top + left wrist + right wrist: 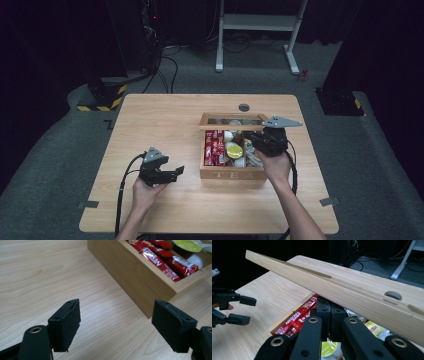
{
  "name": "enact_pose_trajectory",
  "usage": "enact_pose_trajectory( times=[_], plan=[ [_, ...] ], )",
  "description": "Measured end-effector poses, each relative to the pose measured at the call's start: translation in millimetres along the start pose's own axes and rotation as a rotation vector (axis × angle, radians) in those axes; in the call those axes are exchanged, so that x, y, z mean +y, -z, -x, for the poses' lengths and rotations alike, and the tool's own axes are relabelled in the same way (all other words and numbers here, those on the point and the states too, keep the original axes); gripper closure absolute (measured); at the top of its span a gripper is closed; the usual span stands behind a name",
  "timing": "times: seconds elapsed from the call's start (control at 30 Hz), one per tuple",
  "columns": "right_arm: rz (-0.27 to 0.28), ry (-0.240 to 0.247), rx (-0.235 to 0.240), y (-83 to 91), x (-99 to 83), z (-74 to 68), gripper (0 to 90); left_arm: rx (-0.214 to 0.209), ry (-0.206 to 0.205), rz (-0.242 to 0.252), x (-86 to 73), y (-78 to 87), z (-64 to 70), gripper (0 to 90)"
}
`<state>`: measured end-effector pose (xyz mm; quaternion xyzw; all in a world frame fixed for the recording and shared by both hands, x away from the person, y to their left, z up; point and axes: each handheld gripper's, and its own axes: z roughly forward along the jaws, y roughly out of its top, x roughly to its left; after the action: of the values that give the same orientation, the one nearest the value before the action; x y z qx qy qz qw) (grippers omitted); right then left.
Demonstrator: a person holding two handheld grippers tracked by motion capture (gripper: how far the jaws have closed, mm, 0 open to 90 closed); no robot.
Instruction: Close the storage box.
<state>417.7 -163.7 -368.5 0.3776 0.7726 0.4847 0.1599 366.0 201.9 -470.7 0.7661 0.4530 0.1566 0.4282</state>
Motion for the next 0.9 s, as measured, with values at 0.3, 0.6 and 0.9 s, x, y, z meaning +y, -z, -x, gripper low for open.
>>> enact_pose_trajectory(
  times=[0.3, 0.6, 0.9],
  plan=[
    [0.001, -0.002, -0.008, 1.5, 3.2, 2.8, 88.4, -0.034, -0.028, 0.015, 13.8, -3.8, 11.1, 24.7],
    [0.006, -0.007, -0.006, 1.6, 6.6, 5.1, 88.4, -0.062, -0.055, 0.028, 28.7, -11.0, 22.4, 25.4],
    [0.006, -0.022, -0.009, 2.3, 6.5, 8.2, 88.5, -0.083, -0.088, 0.025, 40.4, -21.1, 34.2, 26.2]
  ],
)
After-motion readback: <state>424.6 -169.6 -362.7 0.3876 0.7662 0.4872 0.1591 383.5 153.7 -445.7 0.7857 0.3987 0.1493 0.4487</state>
